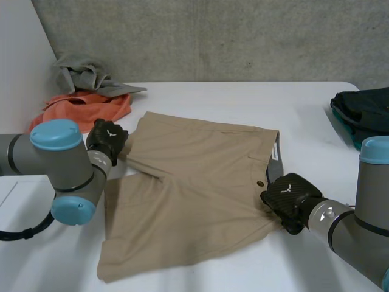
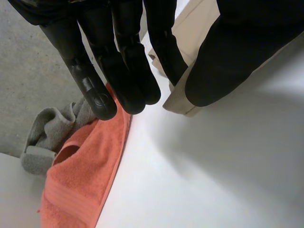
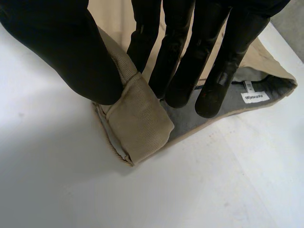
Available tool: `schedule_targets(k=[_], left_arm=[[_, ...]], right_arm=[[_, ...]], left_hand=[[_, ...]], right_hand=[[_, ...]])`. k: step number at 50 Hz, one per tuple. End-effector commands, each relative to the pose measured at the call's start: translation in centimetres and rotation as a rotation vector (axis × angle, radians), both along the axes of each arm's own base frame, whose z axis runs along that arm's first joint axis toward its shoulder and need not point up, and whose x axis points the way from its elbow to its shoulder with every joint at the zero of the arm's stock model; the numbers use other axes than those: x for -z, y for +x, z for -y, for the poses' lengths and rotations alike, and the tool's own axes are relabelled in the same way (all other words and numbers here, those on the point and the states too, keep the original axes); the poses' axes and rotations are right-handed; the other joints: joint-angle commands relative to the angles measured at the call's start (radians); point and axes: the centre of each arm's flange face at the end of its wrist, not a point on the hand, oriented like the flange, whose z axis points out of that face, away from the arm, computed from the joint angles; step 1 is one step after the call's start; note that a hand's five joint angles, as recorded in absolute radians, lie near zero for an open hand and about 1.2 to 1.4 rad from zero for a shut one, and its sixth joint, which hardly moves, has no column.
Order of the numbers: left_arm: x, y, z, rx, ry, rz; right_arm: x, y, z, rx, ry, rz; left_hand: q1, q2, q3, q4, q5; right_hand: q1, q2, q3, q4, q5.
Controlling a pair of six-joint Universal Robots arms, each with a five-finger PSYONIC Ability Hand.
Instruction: Fold the laundry.
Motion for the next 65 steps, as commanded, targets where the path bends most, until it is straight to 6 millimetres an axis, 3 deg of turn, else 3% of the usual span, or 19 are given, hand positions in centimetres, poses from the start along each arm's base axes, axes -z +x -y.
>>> schedule_targets(k=[1, 6, 12, 16, 19, 20, 27, 32, 48, 53, 57, 62, 65], left_arm=[[-0.4, -1.4, -1.7, 0.037, -0.002, 0.011], [-3.4, -0.9, -3.1, 0.04, -0.042, -0.013], [-6.2, 1.0, -8.2, 0.046, -0.001, -0.028], [-6.5, 2.6, -13.2, 0.038, 0.133, -0.073], [-6.6, 3.1, -15.9, 0.04, 0.22, -0.113], [-6.6, 3.3, -17.7, 0.046, 0.293, -0.149], [-5.5, 3.9, -22.9, 0.075, 0.537, -0.256], [-4.5, 3.9, -23.8, 0.11, 0.567, -0.255], [-1.7, 3.3, -22.0, 0.085, 0.505, -0.2], [-0.9, 3.2, -21.9, 0.082, 0.47, -0.154], [-1.0, 2.9, -22.4, 0.09, 0.439, -0.126], [-2.0, 2.7, -23.3, 0.125, 0.418, -0.107], [-2.4, 3.4, -25.1, 0.161, 0.478, -0.001]], right_arm=[[-0.1, 0.1, 0.3, 0.002, -0.025, 0.009], [-0.1, 0.2, 0.3, 0.005, -0.021, 0.015], [0.2, 0.2, 0.7, 0.036, 0.007, 0.046], [0.2, 0.4, 0.9, 0.071, 0.037, 0.092], [0.5, 0.4, 1.0, 0.08, 0.046, 0.1], [0.6, 0.4, 1.1, 0.081, 0.044, 0.1], [0.6, 0.4, 1.4, 0.087, 0.033, 0.107], [0.5, 0.3, 1.4, 0.088, 0.031, 0.107], [0.8, 0.1, 1.3, 0.093, 0.041, 0.103], [0.7, 0.0, 1.2, 0.096, 0.042, 0.102], [0.6, -0.1, 1.1, 0.103, 0.041, 0.098], [-0.1, -0.4, -0.3, 0.079, 0.067, 0.061], [-1.0, -1.0, -2.0, 0.034, 0.123, -0.014]], left_hand=[[-0.622, -0.683, -0.679, -0.689, -0.646], [-0.712, -0.773, -0.768, -0.779, -0.736], [-0.662, -0.723, -0.718, -0.729, -0.686], [-0.563, -0.623, -0.619, -0.63, -0.587], [-0.483, -0.544, -0.539, -0.55, -0.507], [-0.434, -0.494, -0.49, -0.5, -0.457], [-0.289, -0.35, -0.345, -0.356, -0.313], [-0.403, -0.464, -0.46, -0.47, -0.427], [-0.398, -0.459, -0.454, -0.465, -0.422], [-0.216, -0.277, -0.273, -0.283, -0.24], [0.265, 0.204, 0.208, 0.198, 0.241], [0.265, 0.205, 0.209, 0.198, 0.242], [0.265, 0.205, 0.209, 0.198, 0.242]], right_hand=[[0.414, 0.218, 0.198, 0.206, 0.232], [0.414, 0.218, 0.198, 0.206, 0.232], [0.414, 0.218, 0.198, 0.206, 0.232], [0.414, 0.218, 0.198, 0.206, 0.232], [0.414, 0.218, 0.198, 0.206, 0.232], [0.414, 0.218, 0.198, 0.206, 0.232], [0.414, 0.218, 0.198, 0.206, 0.232], [0.414, 0.218, 0.198, 0.206, 0.232], [0.414, 0.218, 0.198, 0.206, 0.232], [0.414, 0.218, 0.198, 0.206, 0.232], [0.414, 0.218, 0.198, 0.206, 0.232], [0.414, 0.218, 0.198, 0.206, 0.232], [0.414, 0.218, 0.198, 0.206, 0.232]])
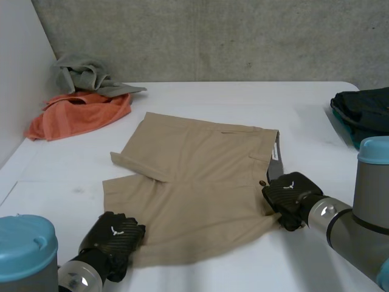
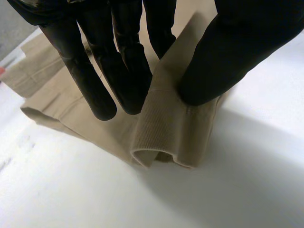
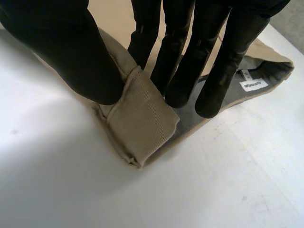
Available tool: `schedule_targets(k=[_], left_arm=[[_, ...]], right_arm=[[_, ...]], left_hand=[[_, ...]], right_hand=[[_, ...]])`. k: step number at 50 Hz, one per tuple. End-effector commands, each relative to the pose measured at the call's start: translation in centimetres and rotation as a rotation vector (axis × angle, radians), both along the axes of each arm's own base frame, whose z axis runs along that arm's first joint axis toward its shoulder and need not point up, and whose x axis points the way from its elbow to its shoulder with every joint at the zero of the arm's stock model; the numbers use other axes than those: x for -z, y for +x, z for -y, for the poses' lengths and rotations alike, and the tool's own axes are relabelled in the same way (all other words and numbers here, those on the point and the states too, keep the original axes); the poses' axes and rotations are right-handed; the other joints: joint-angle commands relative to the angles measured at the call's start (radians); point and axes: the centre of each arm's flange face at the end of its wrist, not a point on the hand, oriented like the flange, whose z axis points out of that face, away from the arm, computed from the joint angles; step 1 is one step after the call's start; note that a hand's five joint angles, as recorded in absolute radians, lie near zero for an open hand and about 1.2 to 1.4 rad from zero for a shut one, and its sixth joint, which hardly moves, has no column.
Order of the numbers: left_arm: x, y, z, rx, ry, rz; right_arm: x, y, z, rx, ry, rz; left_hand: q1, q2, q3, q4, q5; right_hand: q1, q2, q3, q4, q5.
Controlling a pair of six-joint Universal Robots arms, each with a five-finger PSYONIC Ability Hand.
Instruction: Fold the laundry.
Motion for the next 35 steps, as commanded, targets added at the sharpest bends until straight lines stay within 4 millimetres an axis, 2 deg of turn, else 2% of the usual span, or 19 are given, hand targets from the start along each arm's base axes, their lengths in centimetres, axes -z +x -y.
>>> schedule_targets(k=[1, 2, 3, 5, 7, 10, 11, 14, 15, 17, 18, 19, 21, 25, 26, 30, 31, 33, 35], left_arm=[[-1.1, 0.9, -3.2, 0.108, 0.064, 0.141], [-1.1, 1.1, -3.8, 0.128, 0.098, 0.178], [-1.1, 1.4, -4.4, 0.147, 0.13, 0.207], [-1.4, 1.7, -5.7, 0.191, 0.203, 0.262], [-1.8, 1.4, -5.5, 0.196, 0.194, 0.254], [-3.2, 0.0, -3.6, 0.192, 0.088, 0.199], [-3.9, -0.7, -2.5, 0.186, 0.031, 0.164], [-4.9, -2.3, -0.4, 0.178, -0.065, 0.106], [-5.3, -3.4, 1.2, 0.171, -0.128, 0.073], [-5.6, -4.3, 3.0, 0.153, -0.192, 0.047], [-5.8, -4.7, 3.9, 0.142, -0.225, 0.038], [-6.0, -5.6, 5.8, 0.126, -0.291, 0.025], [-6.0, -6.3, 7.4, 0.118, -0.346, 0.027], [-5.5, -8.5, 12.1, 0.101, -0.503, 0.052], [-5.1, -9.1, 14.0, 0.091, -0.562, 0.066], [-4.6, -10.3, 18.0, 0.069, -0.683, 0.095], [-4.1, -10.8, 19.8, 0.058, -0.736, 0.109], [-3.4, -11.3, 21.0, 0.055, -0.767, 0.116], [-2.2, -12.2, 22.6, 0.052, -0.809, 0.112]], right_arm=[[-1.6, -1.1, -3.2, -0.086, 0.094, -0.125], [-1.7, -1.3, -3.8, -0.107, 0.113, -0.153], [-1.9, -1.8, -5.2, -0.161, 0.158, -0.221], [-2.0, -2.2, -6.1, -0.205, 0.185, -0.273], [-2.4, -2.2, -6.4, -0.251, 0.187, -0.307], [-2.8, -1.7, -5.6, -0.245, 0.127, -0.28], [-3.2, -1.4, -4.5, -0.215, 0.07, -0.249], [-3.8, -0.9, -2.9, -0.166, 0.001, -0.193], [-4.2, -0.5, -1.9, -0.14, -0.036, -0.151], [-4.1, -0.1, -1.1, -0.129, -0.053, -0.125], [-3.7, 0.4, 0.0, -0.115, -0.066, -0.105], [-3.5, 0.6, 0.6, -0.108, -0.079, -0.095], [-3.3, 1.2, 1.9, -0.092, -0.115, -0.07], [-3.4, 1.9, 5.3, -0.03, -0.256, -0.052], [-3.4, 2.2, 6.9, 0.003, -0.325, -0.049], [-2.3, 3.2, 10.6, 0.056, -0.469, -0.043], [-2.1, 3.5, 11.3, 0.057, -0.497, -0.042], [-1.2, 4.2, 13.1, 0.054, -0.572, -0.05], [-0.3, 4.6, 14.1, 0.046, -0.611, -0.062]], left_hand=[[0.278, 0.206, 0.212, 0.202, 0.219], [0.278, 0.206, 0.212, 0.202, 0.219], [0.278, 0.206, 0.212, 0.202, 0.219], [0.278, 0.206, 0.212, 0.202, 0.219], [0.278, 0.206, 0.212, 0.202, 0.219], [0.278, 0.206, 0.212, 0.202, 0.219], [0.278, 0.206, 0.212, 0.202, 0.219], [0.278, 0.206, 0.212, 0.202, 0.219], [0.278, 0.206, 0.212, 0.202, 0.219], [0.278, 0.206, 0.212, 0.202, 0.219], [0.278, 0.206, 0.212, 0.202, 0.219], [0.278, 0.206, 0.212, 0.202, 0.219], [0.278, 0.206, 0.212, 0.202, 0.219], [0.278, 0.206, 0.212, 0.202, 0.219], [0.278, 0.206, 0.212, 0.202, 0.219], [0.278, 0.206, 0.212, 0.202, 0.219], [0.278, 0.206, 0.212, 0.202, 0.219], [0.278, 0.206, 0.212, 0.202, 0.219], [0.278, 0.206, 0.212, 0.202, 0.219]], right_hand=[[0.408, 0.218, 0.198, 0.206, 0.233], [0.408, 0.218, 0.198, 0.206, 0.233], [0.408, 0.218, 0.198, 0.206, 0.233], [0.408, 0.218, 0.198, 0.206, 0.233], [0.408, 0.218, 0.198, 0.206, 0.233], [0.408, 0.218, 0.198, 0.206, 0.233], [0.408, 0.218, 0.198, 0.206, 0.233], [0.408, 0.218, 0.198, 0.206, 0.233], [0.408, 0.218, 0.198, 0.206, 0.233], [0.408, 0.218, 0.198, 0.206, 0.233], [0.408, 0.218, 0.198, 0.206, 0.233], [0.408, 0.218, 0.198, 0.206, 0.233], [0.408, 0.218, 0.198, 0.206, 0.233], [0.408, 0.218, 0.198, 0.206, 0.233], [0.408, 0.218, 0.198, 0.206, 0.233], [0.408, 0.218, 0.198, 0.206, 0.233], [0.408, 0.218, 0.198, 0.206, 0.233], [0.408, 0.218, 0.198, 0.206, 0.233], [0.408, 0.218, 0.198, 0.206, 0.233]])
